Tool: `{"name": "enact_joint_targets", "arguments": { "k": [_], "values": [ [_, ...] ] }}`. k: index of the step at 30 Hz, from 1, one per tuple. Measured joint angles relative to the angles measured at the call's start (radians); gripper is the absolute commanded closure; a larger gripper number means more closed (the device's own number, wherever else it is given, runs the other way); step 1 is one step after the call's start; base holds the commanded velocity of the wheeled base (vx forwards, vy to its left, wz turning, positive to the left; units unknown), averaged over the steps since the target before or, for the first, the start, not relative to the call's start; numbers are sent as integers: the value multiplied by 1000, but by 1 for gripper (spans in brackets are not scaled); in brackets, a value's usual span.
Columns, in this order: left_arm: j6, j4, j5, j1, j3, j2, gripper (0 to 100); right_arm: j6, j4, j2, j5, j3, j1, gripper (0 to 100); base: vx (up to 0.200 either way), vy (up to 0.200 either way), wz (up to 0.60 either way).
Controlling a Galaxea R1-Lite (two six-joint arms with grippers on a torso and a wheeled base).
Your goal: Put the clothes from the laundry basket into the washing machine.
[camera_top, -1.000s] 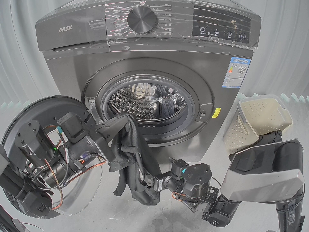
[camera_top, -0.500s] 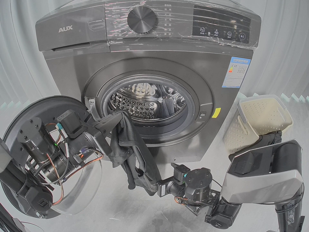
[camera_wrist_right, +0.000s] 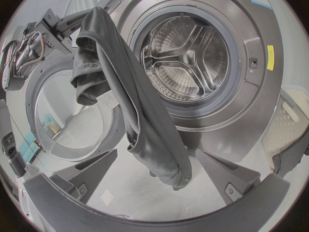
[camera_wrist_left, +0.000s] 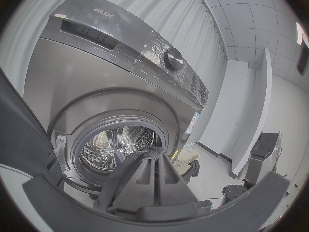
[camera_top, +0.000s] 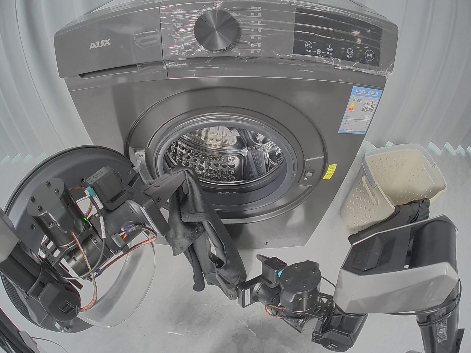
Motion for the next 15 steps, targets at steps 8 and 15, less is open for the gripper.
{"name": "enact_joint_targets", "arguments": {
  "k": [8, 15],
  "values": [
    [0, 0, -1, 0, 2, 1, 100, -6, -16, 37, 29, -25, 29, 0, 0, 0, 0],
    [0, 0, -1, 0, 2, 2, 100, -9, -16, 89, 29, -106, 15, 0, 0, 0, 0]
  ]
}}
